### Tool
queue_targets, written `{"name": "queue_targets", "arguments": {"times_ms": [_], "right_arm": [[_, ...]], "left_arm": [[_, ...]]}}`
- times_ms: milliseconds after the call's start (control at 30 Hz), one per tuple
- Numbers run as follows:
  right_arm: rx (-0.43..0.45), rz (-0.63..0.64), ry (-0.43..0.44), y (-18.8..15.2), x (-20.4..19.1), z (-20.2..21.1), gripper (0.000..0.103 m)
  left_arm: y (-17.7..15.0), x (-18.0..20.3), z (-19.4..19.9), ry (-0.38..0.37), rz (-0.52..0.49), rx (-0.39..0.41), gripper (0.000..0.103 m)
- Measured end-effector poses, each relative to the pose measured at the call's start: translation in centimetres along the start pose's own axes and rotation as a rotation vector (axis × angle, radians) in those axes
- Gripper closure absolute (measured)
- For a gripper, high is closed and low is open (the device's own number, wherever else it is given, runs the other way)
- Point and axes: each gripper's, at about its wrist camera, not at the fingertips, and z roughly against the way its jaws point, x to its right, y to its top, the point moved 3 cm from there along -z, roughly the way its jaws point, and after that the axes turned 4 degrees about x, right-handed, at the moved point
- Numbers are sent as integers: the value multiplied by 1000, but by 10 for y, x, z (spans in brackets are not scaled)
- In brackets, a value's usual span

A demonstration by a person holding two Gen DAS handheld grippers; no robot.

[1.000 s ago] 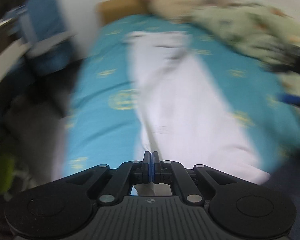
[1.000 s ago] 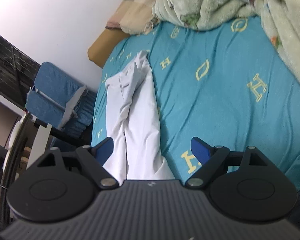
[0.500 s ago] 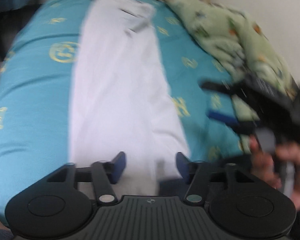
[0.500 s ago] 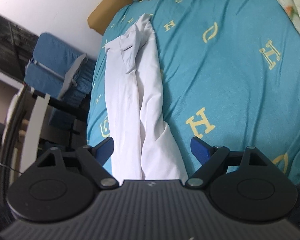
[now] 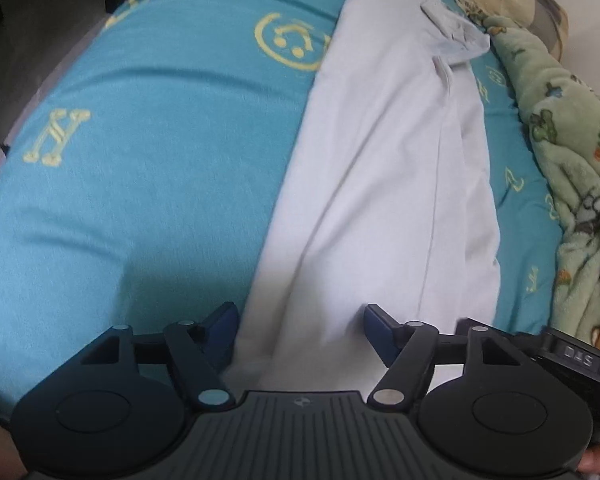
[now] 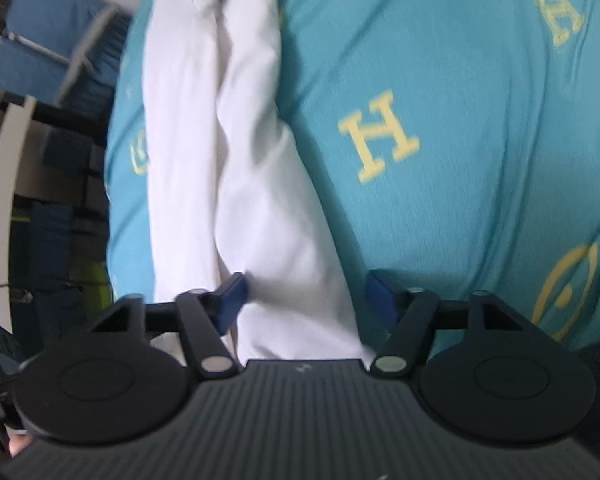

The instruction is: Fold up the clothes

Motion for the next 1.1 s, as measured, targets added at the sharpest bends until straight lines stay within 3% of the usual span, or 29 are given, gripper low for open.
{"name": "queue_targets", "arguments": {"times_ms": [33, 100, 200, 300, 400, 500, 567, 633, 667, 733, 900, 1100], "right_arm": [[-9, 11, -7, -2, -1, 0, 41], [-38, 34, -21, -9, -4, 0, 54], [-104, 79, -19, -26, -11, 0, 56], [-108, 146, -43, -41, -21, 6, 69], [-99, 190, -51, -52, -28, 12, 77], [-86, 204, -36, -58, -32, 20, 82], [-65, 177, -18, -55, -30, 27, 87], [-38, 106, 29, -46, -25, 36, 89], [-15, 79, 51, -42, -23, 43, 90], [44, 37, 101, -32, -20, 61, 91], [216, 23, 248, 0, -33, 127, 91], [367, 70, 323, 21, -70, 204, 91]], "left_arm": [[-3, 1, 1, 0, -11, -12, 55], [-7, 1, 4, -9, -12, -37, 67], [-12, 0, 10, 12, -5, -54, 82], [-15, -2, 14, 6, 8, -69, 81], [-16, 0, 11, -16, 5, -118, 53], [-15, 4, 10, -30, -16, -138, 51], [-13, 3, 14, -38, -8, -139, 58], [-9, 0, 19, -58, 16, -141, 89], [-7, -1, 22, -74, 36, -142, 95], [0, -3, 36, -141, 74, -120, 95], [23, 6, 104, -307, 103, 25, 98], [40, 34, 206, -441, 132, 208, 98]]}}
